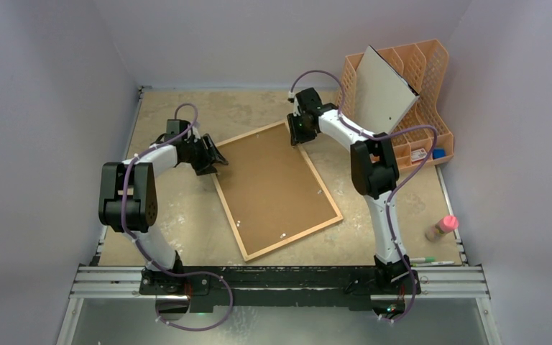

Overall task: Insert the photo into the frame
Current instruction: Install the photo frame at the center of the board.

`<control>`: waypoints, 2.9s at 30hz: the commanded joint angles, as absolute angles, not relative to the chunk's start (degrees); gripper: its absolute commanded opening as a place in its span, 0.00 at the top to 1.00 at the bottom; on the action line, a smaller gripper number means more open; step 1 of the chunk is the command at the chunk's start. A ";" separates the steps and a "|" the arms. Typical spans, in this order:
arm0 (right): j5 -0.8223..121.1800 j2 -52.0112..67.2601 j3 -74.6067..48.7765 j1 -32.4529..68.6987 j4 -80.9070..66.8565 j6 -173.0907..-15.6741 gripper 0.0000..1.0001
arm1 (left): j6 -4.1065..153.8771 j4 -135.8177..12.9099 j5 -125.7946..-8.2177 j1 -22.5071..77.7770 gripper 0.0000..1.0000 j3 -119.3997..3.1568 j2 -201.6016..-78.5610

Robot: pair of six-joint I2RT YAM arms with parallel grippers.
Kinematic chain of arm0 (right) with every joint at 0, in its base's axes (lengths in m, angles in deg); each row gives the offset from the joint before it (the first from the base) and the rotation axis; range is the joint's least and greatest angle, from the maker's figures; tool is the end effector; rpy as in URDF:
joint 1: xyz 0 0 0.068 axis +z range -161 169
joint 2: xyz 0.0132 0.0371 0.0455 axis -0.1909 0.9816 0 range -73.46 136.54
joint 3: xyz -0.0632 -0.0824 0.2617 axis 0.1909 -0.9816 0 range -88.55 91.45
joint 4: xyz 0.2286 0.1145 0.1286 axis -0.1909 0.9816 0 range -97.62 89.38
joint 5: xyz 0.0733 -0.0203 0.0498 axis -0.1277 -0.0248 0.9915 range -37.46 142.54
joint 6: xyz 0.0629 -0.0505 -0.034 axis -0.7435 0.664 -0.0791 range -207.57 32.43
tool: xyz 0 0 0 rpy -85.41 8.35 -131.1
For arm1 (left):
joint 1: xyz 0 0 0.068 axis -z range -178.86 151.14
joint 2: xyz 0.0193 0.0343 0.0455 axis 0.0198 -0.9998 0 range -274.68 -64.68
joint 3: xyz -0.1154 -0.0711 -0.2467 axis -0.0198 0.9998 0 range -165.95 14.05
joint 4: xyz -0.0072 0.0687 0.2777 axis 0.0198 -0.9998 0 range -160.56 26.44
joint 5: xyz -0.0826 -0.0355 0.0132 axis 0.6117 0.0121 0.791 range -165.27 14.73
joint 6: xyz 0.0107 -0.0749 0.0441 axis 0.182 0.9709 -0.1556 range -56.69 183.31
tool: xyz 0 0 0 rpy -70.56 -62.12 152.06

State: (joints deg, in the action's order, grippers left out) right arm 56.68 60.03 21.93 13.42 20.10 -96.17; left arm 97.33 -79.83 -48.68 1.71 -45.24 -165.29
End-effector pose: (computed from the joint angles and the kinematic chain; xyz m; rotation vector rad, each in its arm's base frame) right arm 0.5230 0.2436 0.1437 -0.3736 2.4552 0.3379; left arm 0.3900 -0.0386 0.1267 -0.5819 2.5624 -0.8179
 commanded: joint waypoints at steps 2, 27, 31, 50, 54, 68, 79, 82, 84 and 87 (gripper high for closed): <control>60.36 59.29 20.17 13.99 21.16 -96.35 0.68 | 98.18 -78.43 -47.93 2.14 0.47 -44.85 -165.62; 54.37 58.06 21.59 13.96 26.24 -110.75 0.44 | 98.06 -80.76 -48.87 2.27 0.46 -46.71 -162.07; 47.82 56.83 18.80 13.96 27.22 -116.02 0.43 | 97.95 -82.75 -51.48 2.22 0.46 -46.22 -159.36; 51.80 57.39 15.83 15.14 22.35 -122.44 0.33 | 94.23 -86.79 -55.78 2.24 0.44 -41.06 -159.90; 51.72 58.56 16.71 15.32 22.00 -124.47 0.34 | 93.66 -86.35 -55.67 2.25 0.50 -40.47 -160.38; 48.49 62.16 19.04 16.73 26.80 -127.21 0.46 | 92.93 -86.06 -55.26 2.25 0.74 -40.36 -164.12; 46.19 64.14 19.65 17.11 27.65 -129.99 0.47 | 92.70 -85.76 -54.44 2.23 0.80 -40.27 -164.85; 45.17 64.50 20.14 17.10 27.86 -130.54 0.52 | 92.66 -85.65 -54.60 2.23 0.82 -40.45 -164.25; 44.70 64.74 20.22 17.13 27.85 -130.54 0.53 | 92.58 -85.66 -54.53 2.28 0.82 -40.60 -164.14; 44.27 64.80 19.71 17.19 26.99 -130.08 0.57 | 92.65 -85.47 -54.16 2.26 0.83 -40.55 -164.57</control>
